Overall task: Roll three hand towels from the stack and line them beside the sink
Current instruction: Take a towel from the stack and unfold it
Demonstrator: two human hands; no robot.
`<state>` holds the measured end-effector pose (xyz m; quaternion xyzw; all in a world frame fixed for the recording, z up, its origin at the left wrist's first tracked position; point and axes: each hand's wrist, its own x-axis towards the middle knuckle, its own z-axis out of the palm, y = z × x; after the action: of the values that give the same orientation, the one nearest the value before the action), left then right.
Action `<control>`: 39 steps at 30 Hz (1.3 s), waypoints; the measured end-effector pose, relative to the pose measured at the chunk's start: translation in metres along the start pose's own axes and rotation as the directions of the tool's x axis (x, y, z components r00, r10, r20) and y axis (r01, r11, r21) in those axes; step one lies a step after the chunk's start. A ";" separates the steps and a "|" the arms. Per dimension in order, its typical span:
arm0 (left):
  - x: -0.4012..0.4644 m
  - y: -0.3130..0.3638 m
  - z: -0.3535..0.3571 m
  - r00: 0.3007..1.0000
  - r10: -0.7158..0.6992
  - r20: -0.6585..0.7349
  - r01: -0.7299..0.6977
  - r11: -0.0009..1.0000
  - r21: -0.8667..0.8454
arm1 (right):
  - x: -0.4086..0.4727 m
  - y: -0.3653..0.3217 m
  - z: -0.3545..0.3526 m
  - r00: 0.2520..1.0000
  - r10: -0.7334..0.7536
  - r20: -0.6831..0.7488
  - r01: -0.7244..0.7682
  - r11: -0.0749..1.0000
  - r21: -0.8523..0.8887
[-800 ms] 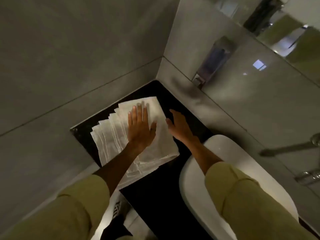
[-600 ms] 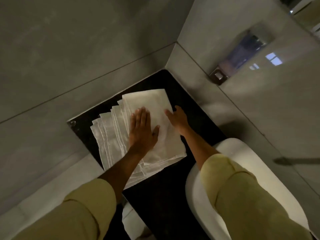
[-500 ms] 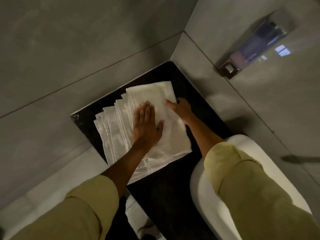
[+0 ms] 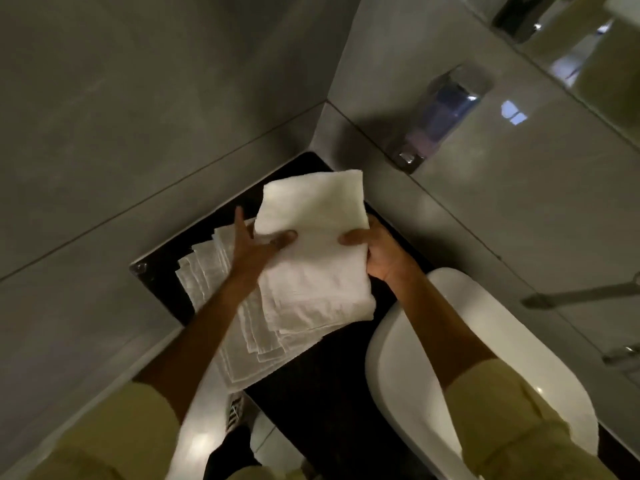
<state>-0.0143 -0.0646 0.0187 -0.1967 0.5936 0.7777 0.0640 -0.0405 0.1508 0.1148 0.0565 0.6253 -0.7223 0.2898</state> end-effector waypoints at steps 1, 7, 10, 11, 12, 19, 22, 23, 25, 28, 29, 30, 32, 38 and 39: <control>-0.004 0.015 -0.003 0.985 -0.041 0.168 0.056 0.995 -0.084 | -0.020 -0.010 -0.003 0.999 -0.028 -0.018 0.028 1.000 -0.009; -0.054 0.100 0.056 0.721 -0.024 0.692 0.070 0.997 -0.039 | -0.148 -0.054 -0.029 0.959 -0.282 -0.026 0.284 0.955 0.087; -0.089 0.135 0.132 0.520 -0.010 0.854 -0.007 1.000 0.016 | -0.233 -0.068 -0.055 0.896 -0.421 -0.141 0.432 0.900 0.062; -0.103 0.144 0.157 0.479 -0.002 0.878 -0.034 0.999 0.020 | -0.259 -0.070 -0.063 0.867 -0.452 -0.211 0.471 0.881 0.047; -0.115 0.149 0.183 0.459 0.005 0.889 -0.050 0.999 0.020 | -0.285 -0.071 -0.071 0.825 -0.476 -0.304 0.509 0.860 0.033; -0.251 0.125 0.373 0.279 -0.063 0.958 -0.104 0.990 0.096 | -0.488 -0.040 -0.123 0.266 -0.517 -0.814 0.592 0.754 -0.285; -0.311 0.085 0.440 0.133 -0.079 0.988 -0.184 0.978 0.102 | -0.568 -0.013 -0.138 0.047 -0.476 -0.878 0.465 0.788 -0.403; -0.329 0.072 0.454 0.108 -0.079 0.991 -0.223 0.970 0.102 | -0.590 -0.001 -0.143 0.003 -0.461 -0.887 0.425 0.804 -0.417; -0.370 0.037 0.474 0.055 -0.112 0.992 -0.291 0.949 0.123 | -0.630 0.031 -0.153 -0.074 -0.419 -0.905 0.324 0.848 -0.419; -0.407 -0.029 0.491 0.051 -0.191 0.980 -0.299 0.934 0.197 | -0.668 0.090 -0.168 -0.124 -0.349 -0.929 0.252 0.894 -0.370; -0.413 -0.053 0.494 0.064 -0.226 0.972 -0.284 0.930 0.235 | -0.678 0.112 -0.171 -0.125 -0.318 -0.940 0.249 0.907 -0.340; -0.419 -0.073 0.497 0.060 -0.270 0.961 -0.277 0.921 0.276 | -0.685 0.130 -0.173 -0.126 -0.286 -0.950 0.241 0.920 -0.309; -0.428 -0.105 0.503 0.061 -0.318 0.946 -0.273 0.907 0.322 | -0.695 0.160 -0.178 -0.140 -0.220 -0.965 0.246 0.937 -0.249; -0.455 -0.181 0.549 0.062 -0.384 0.921 -0.363 0.851 0.379 | -0.717 0.240 -0.242 -0.070 -0.033 -0.997 0.410 0.910 -0.059; -0.456 -0.200 0.557 0.098 -0.406 0.909 -0.357 0.838 0.413 | -0.716 0.257 -0.258 -0.051 0.013 -0.999 0.407 0.913 -0.009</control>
<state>0.3416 0.5820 0.1347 0.3951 0.5805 0.4944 0.5123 0.6040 0.6291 0.1545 0.5022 0.5279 -0.5808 -0.3630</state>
